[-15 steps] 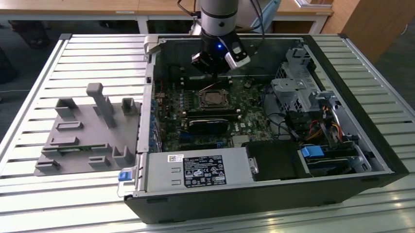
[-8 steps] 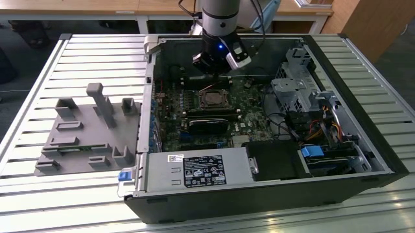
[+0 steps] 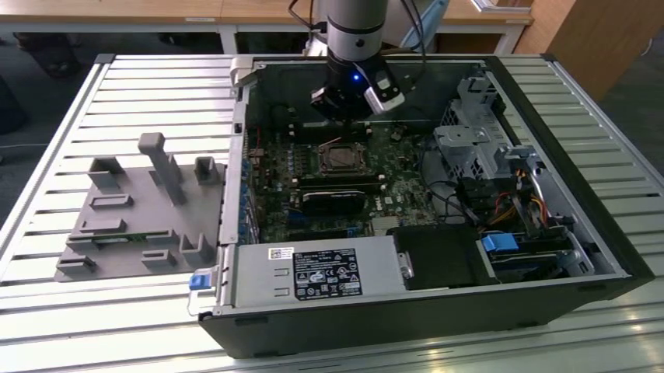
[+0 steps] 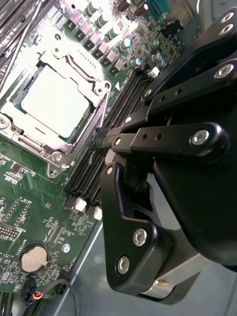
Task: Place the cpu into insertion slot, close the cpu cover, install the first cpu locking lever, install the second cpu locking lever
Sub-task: 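Install the first cpu locking lever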
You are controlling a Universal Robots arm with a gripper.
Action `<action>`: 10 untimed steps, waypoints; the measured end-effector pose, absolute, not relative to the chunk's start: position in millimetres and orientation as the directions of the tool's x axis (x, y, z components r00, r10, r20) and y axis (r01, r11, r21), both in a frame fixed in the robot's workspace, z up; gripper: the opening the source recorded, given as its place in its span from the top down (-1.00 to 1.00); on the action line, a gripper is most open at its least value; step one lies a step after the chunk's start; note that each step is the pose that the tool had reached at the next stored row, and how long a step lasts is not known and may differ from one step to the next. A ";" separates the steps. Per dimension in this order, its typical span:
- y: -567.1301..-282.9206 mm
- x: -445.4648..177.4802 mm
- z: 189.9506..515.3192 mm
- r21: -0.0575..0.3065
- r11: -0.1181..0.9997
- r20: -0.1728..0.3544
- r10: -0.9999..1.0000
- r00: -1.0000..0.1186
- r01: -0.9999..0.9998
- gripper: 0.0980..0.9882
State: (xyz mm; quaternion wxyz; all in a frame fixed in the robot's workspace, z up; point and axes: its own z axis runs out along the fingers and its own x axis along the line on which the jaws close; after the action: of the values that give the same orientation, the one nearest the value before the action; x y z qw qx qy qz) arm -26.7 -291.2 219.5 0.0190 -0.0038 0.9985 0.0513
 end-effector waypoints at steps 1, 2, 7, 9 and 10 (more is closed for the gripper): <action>-291.2 -26.2 219.0 0.102 0.995 -0.038 -0.006 -0.999 -0.009 0.95; -291.2 -25.9 218.5 0.102 0.995 -0.038 -0.006 -0.999 -0.009 0.95; -291.2 -24.5 216.5 0.102 0.995 -0.037 -0.006 -0.999 -0.009 0.95; -291.2 -23.9 215.5 0.102 0.995 -0.037 -0.006 -0.999 -0.009 0.95; -291.1 -23.6 215.1 0.102 0.995 -0.037 -0.006 -0.999 -0.009 0.95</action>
State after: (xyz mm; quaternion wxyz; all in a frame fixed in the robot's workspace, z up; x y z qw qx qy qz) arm -23.6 -291.1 215.1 0.0182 -0.0037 0.9985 0.0514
